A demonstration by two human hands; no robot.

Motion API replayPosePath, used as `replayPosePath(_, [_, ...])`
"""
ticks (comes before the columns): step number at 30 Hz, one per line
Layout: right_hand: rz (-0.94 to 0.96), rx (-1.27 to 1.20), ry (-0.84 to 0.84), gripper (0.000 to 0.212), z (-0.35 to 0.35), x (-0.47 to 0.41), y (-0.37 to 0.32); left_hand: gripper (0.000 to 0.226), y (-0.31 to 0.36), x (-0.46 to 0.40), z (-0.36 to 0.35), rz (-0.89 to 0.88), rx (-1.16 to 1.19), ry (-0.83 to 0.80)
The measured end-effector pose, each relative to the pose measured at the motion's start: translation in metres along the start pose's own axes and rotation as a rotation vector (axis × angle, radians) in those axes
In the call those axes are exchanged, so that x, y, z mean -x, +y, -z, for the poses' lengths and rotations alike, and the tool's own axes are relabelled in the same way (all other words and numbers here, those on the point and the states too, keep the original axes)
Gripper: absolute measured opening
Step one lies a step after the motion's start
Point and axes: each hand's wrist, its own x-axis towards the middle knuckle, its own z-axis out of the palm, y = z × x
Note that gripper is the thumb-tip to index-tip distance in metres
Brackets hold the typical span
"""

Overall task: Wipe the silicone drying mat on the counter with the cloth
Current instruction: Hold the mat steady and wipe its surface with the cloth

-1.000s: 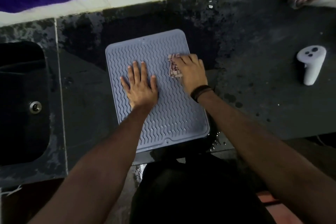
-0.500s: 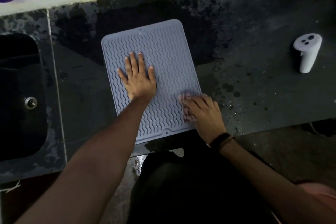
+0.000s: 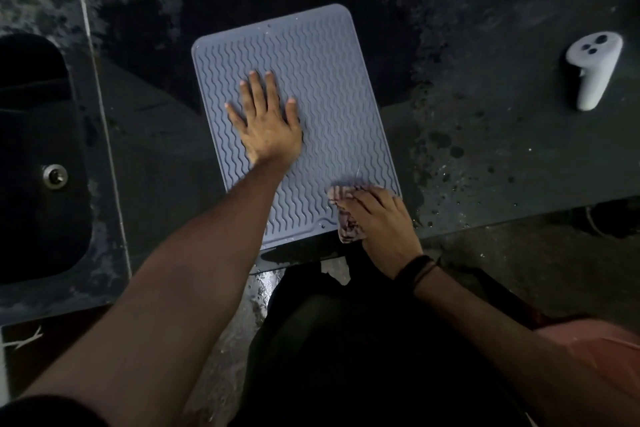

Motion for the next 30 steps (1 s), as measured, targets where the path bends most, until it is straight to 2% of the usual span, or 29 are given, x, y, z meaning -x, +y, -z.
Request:
replayPosePath(2, [0.056,-0.024,0.033,0.059,0.001,-0.019,-0.020,0.066,0.000,0.000,0.000,-0.005,0.009,-0.004])
replayPosePath(5, [0.162,0.036,-0.030,0.055,-0.007,-0.042,-0.044,0.066,-0.002,0.000,-0.001,-0.012,0.016,-0.008])
replayPosePath(12, [0.161,0.062,-0.107,0.050,-0.002,0.015,-0.010,0.066,-0.004,-0.002,-0.006,-0.021,0.047,0.014])
replayPosePath(14, [0.116,0.048,-0.087,0.050,0.008,0.018,0.002,0.066,-0.004,-0.002,-0.007,-0.021,0.040,0.020])
replayPosePath(18, [-0.105,0.012,0.076,0.051,0.026,-0.034,0.019,0.066,-0.004,-0.003,-0.008,-0.011,0.035,0.013])
replayPosePath(21, [-0.131,0.009,0.022,0.061,0.023,-0.069,0.023,0.066,-0.003,-0.003,-0.007,-0.011,0.045,0.010])
replayPosePath(25, [-0.063,0.058,0.075,0.054,0.013,-0.027,0.032,0.066,-0.002,-0.003,-0.006,0.003,0.033,0.014])
replayPosePath(28, [-0.003,0.090,0.028,0.065,0.016,0.018,0.041,0.066,-0.002,-0.002,-0.005,0.001,0.034,0.020])
replayPosePath(30, [0.012,0.086,0.006,0.065,0.023,0.026,0.046,0.067,-0.003,-0.001,-0.004,-0.002,0.032,0.009])
